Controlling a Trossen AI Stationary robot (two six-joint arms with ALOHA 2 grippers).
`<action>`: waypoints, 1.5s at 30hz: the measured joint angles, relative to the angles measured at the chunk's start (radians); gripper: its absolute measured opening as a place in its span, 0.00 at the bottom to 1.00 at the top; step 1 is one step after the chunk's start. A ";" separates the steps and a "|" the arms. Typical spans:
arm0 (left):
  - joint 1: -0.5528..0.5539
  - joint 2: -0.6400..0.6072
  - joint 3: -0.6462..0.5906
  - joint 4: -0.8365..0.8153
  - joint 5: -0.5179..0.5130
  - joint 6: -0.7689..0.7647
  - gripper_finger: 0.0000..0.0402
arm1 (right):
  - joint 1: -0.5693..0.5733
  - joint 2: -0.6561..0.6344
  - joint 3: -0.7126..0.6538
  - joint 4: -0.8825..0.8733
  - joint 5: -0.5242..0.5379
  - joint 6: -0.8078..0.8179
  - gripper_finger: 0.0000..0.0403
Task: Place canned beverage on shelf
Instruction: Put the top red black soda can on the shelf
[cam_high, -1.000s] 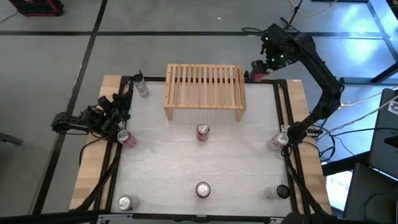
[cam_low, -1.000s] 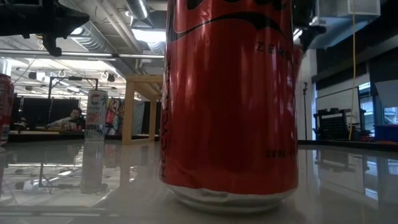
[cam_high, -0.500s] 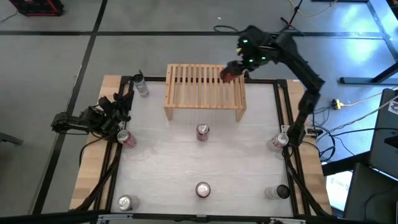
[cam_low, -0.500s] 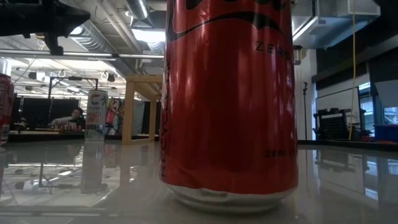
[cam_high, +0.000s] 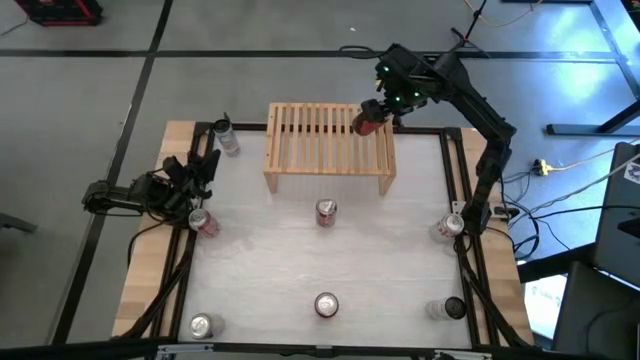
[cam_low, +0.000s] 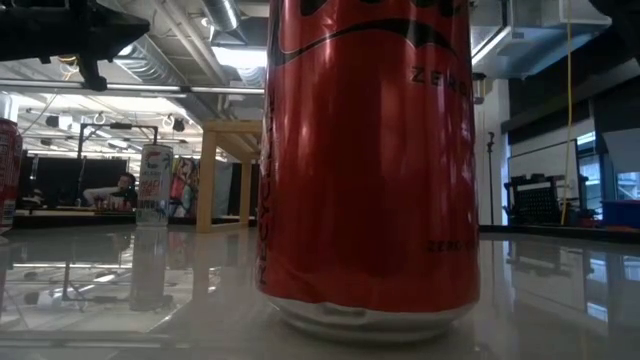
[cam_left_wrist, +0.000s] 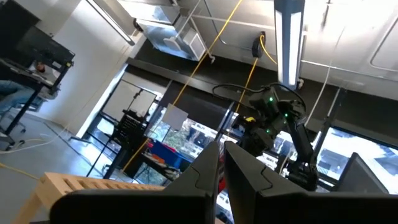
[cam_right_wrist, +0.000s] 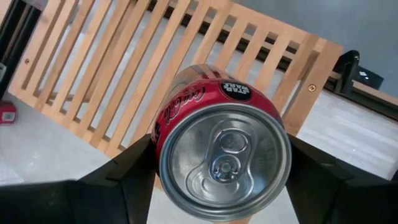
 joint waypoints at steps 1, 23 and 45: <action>0.000 0.000 0.000 0.001 0.000 0.000 0.05 | 0.000 -0.001 0.000 0.000 0.001 0.000 0.66; 0.000 0.000 0.000 0.000 -0.004 0.003 0.05 | -0.033 -0.175 -0.323 0.002 0.070 0.013 0.67; 0.000 0.000 0.000 0.000 -0.004 0.003 0.05 | -0.033 -0.171 -0.372 0.080 0.081 -0.003 0.86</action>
